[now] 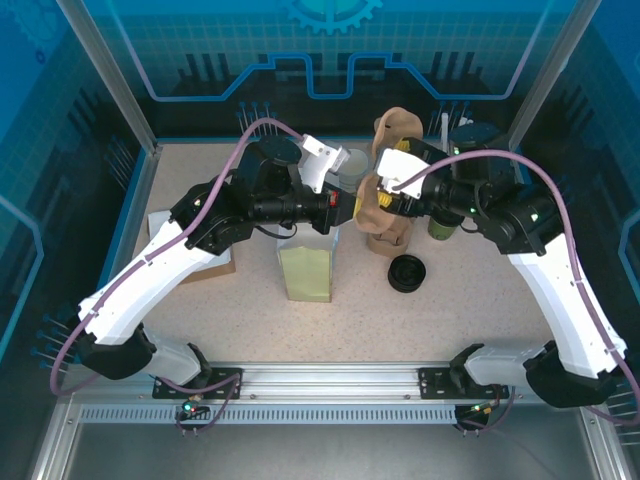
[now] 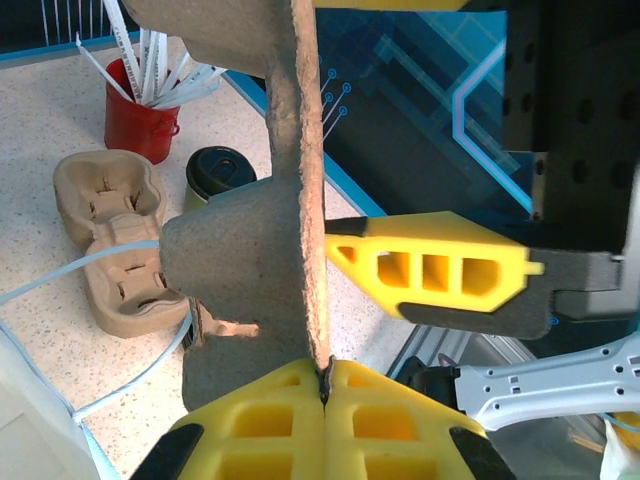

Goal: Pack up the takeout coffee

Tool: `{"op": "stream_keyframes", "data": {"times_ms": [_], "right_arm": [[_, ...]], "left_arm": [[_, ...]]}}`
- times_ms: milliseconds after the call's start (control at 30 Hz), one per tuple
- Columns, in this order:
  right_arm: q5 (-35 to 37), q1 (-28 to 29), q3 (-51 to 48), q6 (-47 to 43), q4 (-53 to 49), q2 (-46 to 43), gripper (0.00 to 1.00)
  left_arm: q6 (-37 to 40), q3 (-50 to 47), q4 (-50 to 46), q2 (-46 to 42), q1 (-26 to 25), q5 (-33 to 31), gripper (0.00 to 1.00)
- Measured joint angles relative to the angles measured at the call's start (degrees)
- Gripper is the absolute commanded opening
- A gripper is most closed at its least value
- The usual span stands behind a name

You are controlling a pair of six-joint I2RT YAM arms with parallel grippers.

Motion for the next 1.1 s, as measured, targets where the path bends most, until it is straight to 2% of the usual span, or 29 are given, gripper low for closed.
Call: {"op": "stream_keyframes", "data": {"times_ms": [133,433,600,633,700,900,1100], "right_arm": [[0.02,0.00,-0.02,0.35,0.02,1.07,0.67],[-0.04,0.20,-0.50,1.14,1.11,1.20,0.47],[-0.02,0.26,-0.50,1.42,1.03,1.22,0.43],[-0.02,0.26,-0.50,1.44,1.03,1.22,0.43],[0.00,0.26,-0.50,1.44,1.01,1.22,0.43],[0.24,0.28,-0.50,1.44,0.94,1.60,0.41],[0.35,0.28,-0.42,1.51,0.85,3.17,0.41]], "left_arm": [[0.02,0.00,0.00,0.00,0.00,0.24,0.00],[0.02,0.00,0.04,0.00,0.00,0.39,0.00],[0.02,0.00,0.02,0.00,0.00,0.39,0.00],[0.02,0.00,0.04,0.00,0.00,0.39,0.02],[0.02,0.00,0.02,0.00,0.00,0.39,0.14],[-0.31,-0.50,0.07,-0.63,0.00,-0.09,0.42],[-0.76,-2.21,-1.18,-5.81,0.24,-4.96,0.53]]}}
